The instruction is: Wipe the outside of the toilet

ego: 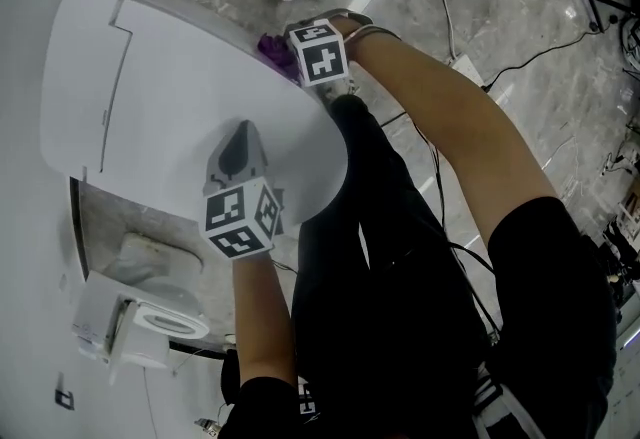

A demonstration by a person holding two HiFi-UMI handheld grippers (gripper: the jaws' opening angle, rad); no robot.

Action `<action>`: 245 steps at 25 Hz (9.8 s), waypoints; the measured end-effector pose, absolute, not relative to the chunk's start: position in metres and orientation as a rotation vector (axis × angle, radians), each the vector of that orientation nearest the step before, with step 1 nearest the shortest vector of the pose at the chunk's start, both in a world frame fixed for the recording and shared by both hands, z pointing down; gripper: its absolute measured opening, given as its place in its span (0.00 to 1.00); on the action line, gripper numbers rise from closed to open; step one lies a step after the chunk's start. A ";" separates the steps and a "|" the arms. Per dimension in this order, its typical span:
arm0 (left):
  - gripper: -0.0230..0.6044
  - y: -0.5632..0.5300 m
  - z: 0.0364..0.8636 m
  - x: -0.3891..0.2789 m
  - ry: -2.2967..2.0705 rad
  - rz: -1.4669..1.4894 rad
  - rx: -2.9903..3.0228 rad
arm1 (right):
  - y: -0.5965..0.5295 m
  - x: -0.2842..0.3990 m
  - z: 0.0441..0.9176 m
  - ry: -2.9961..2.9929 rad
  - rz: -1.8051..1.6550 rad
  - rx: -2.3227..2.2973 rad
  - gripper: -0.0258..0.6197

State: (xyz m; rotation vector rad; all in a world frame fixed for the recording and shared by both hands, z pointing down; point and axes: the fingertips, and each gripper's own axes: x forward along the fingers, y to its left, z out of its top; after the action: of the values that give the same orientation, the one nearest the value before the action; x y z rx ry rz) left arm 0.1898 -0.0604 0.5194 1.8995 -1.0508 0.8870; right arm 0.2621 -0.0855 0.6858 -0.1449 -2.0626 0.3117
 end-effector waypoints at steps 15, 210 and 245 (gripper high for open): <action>0.05 -0.005 0.529 0.218 -0.962 0.958 1.928 | -0.005 0.298 0.692 -2.104 0.362 -0.049 0.21; 0.05 -0.008 0.600 -0.451 -0.985 0.714 1.678 | -0.182 -0.326 0.626 -1.935 1.129 1.859 0.21; 0.05 0.017 0.165 -0.155 -1.353 0.429 2.002 | -0.002 0.000 0.139 -2.394 0.447 1.809 0.21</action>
State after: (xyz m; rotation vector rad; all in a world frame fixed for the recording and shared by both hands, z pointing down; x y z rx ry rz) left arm -0.1551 0.0170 0.1650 2.0021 -1.3534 0.4287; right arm -0.0001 -0.0023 0.1385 1.8093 -2.3942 0.4467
